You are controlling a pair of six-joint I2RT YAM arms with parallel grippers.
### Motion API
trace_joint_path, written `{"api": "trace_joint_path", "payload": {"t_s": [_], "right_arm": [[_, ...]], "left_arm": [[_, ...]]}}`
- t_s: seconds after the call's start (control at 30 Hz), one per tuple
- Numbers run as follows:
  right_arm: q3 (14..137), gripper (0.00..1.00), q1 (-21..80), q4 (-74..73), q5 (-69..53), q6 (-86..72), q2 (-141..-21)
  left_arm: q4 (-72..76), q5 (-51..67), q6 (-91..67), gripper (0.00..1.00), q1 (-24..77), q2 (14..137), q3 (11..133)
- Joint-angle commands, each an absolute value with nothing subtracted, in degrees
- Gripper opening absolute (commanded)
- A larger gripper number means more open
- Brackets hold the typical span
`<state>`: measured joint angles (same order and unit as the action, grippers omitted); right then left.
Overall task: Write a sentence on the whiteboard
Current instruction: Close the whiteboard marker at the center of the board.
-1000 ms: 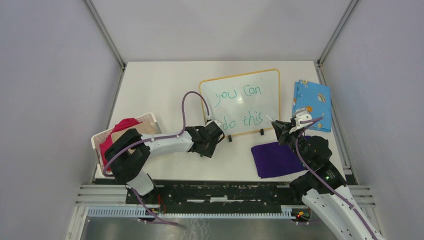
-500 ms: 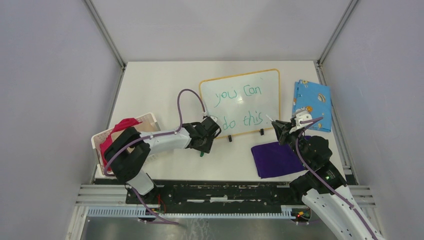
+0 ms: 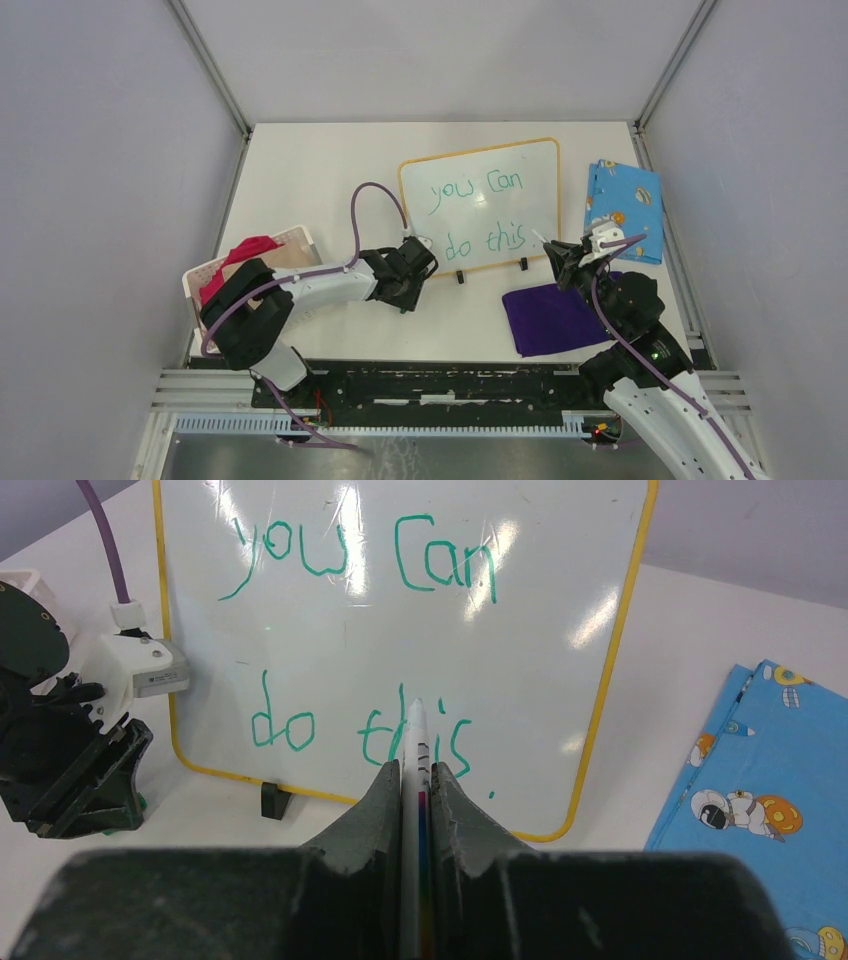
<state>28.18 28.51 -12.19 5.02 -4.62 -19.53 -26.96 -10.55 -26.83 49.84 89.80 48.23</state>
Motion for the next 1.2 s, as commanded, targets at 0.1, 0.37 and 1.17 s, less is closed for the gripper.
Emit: {"api": "trace_joint_path", "payload": {"t_s": [0.1, 0.37, 1.17], "right_arm": [[30.4, 0.0, 28.8, -11.1, 5.7, -4.6, -18.5], [30.8, 0.0, 28.9, -11.3, 5.7, -4.3, -18.8], [37.6, 0.0, 28.8, -1.8, -1.4, -7.5, -26.6]], "left_arm": [[-29.6, -7.4, -25.0, 0.42, 49.7, 91.0, 46.0], [-28.4, -6.0, -25.7, 0.29, 49.7, 91.6, 45.1], [-31.1, -18.1, -33.3, 0.02, 49.0, 59.8, 57.4]]}}
